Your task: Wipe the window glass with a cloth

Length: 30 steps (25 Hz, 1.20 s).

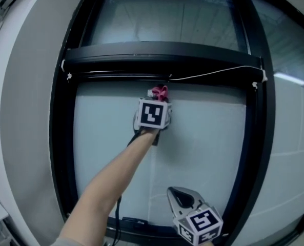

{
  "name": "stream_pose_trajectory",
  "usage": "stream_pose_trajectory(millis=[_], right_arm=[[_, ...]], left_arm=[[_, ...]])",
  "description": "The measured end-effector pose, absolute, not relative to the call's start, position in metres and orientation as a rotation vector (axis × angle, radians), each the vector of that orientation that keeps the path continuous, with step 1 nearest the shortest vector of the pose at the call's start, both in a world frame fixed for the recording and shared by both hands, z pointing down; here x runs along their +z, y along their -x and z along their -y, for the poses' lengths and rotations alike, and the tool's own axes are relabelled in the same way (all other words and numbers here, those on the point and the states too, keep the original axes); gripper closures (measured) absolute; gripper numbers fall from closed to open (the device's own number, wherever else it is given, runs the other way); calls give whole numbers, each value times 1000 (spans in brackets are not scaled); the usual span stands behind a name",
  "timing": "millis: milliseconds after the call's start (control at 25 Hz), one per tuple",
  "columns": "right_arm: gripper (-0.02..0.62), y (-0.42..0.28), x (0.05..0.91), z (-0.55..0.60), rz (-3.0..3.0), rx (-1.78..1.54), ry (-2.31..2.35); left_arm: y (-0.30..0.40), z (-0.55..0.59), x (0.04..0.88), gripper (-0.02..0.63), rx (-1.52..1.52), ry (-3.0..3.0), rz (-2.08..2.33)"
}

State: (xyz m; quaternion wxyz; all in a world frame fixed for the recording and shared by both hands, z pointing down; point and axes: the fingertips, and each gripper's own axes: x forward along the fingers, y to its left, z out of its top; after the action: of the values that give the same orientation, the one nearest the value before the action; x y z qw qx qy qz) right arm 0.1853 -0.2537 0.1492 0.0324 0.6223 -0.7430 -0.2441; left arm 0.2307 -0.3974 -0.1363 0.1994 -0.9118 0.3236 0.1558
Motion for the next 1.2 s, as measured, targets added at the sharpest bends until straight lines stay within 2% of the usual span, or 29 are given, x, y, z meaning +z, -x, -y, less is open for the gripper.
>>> stream_pose_trajectory(millis=[520, 1200], right_arm=[[606, -278, 170, 197, 2099, -676, -2124], [606, -370, 190, 136, 1896, -599, -2335]], left_arm=[[-363, 308, -139, 555, 490, 2627, -596], [-494, 209, -143, 555, 605, 2750, -165]])
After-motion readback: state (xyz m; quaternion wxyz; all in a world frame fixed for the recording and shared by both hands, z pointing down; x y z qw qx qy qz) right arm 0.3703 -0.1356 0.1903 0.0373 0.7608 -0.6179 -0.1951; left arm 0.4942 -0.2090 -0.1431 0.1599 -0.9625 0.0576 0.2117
